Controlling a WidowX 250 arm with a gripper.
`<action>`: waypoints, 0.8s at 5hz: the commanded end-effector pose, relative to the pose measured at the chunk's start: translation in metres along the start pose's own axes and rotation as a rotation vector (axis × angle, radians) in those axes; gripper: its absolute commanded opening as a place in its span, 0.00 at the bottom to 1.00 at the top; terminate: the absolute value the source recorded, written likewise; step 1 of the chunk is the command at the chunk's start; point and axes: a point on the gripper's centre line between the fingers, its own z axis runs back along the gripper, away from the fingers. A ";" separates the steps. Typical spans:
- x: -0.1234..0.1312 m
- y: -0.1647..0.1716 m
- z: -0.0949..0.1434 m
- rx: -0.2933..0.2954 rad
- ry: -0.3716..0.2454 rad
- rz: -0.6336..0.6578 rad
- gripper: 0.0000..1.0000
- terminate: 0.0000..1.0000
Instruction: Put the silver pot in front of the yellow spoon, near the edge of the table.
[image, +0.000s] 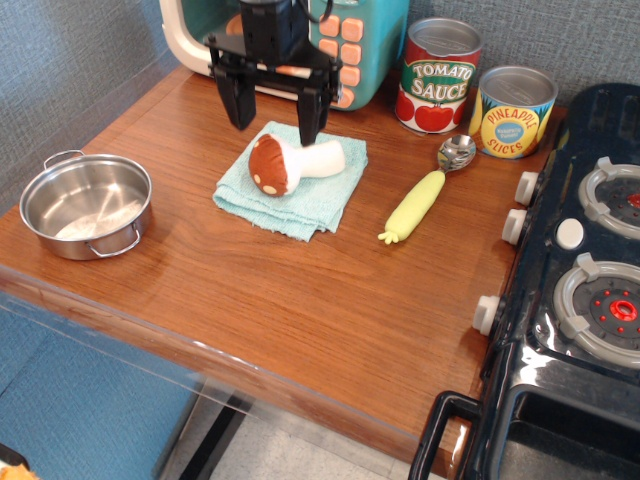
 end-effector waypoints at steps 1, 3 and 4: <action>-0.027 0.042 0.015 -0.012 -0.011 -0.067 1.00 0.00; -0.064 0.088 0.011 0.053 0.053 -0.058 1.00 0.00; -0.068 0.096 -0.001 0.096 0.092 -0.034 1.00 0.00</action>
